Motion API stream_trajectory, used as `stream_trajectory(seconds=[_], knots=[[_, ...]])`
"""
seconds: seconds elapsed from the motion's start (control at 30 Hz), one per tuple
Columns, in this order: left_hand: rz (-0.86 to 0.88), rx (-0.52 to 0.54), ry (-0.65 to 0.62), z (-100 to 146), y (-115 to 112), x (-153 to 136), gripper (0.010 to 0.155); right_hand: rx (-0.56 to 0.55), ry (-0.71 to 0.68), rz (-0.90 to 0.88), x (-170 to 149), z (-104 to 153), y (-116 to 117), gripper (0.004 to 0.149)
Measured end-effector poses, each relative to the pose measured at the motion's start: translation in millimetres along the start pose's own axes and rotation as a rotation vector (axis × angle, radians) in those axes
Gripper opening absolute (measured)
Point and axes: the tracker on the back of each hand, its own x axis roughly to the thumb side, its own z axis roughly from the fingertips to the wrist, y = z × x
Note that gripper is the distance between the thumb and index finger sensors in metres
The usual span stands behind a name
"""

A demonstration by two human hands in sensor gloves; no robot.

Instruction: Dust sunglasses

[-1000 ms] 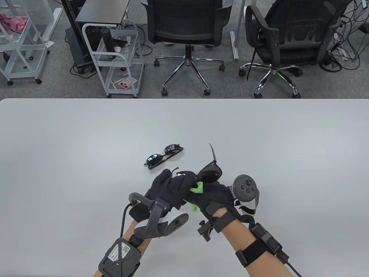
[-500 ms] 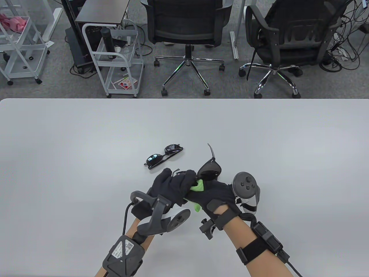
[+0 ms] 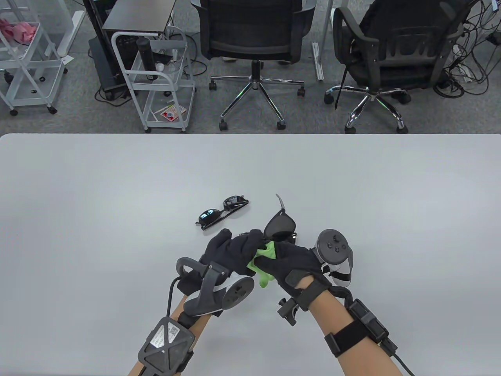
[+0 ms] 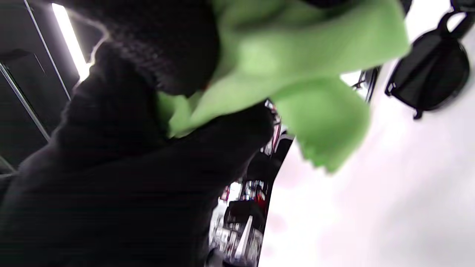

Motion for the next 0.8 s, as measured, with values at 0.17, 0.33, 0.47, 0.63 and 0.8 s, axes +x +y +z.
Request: stream_trajectory(seconds=[0.17,0.33,0.47,0.63,0.8], knots=[[0.036,0.002,0.014,-1.1,2.6,-0.2,0.096,-0.013,-0.030,-0.022,1.2,1.2,-3.8,0.042],[0.003,0.015,-0.002,1.7,4.6,0.8,0.096,0.077,-0.030,-0.080,0.2,-0.3,-2.2,0.043],[-0.038,0.033,-0.031,2.9,5.9,9.0,0.096,-0.020,-0.012,0.022,4.6,2.2,-0.7,0.041],[0.003,0.007,0.013,1.8,4.1,10.2,0.101,-0.083,-0.016,0.058,6.2,6.5,3.1,0.043],[-0.113,0.056,0.064,0.5,4.8,6.3,0.102,0.125,-0.103,0.013,10.4,2.4,9.0,0.062]])
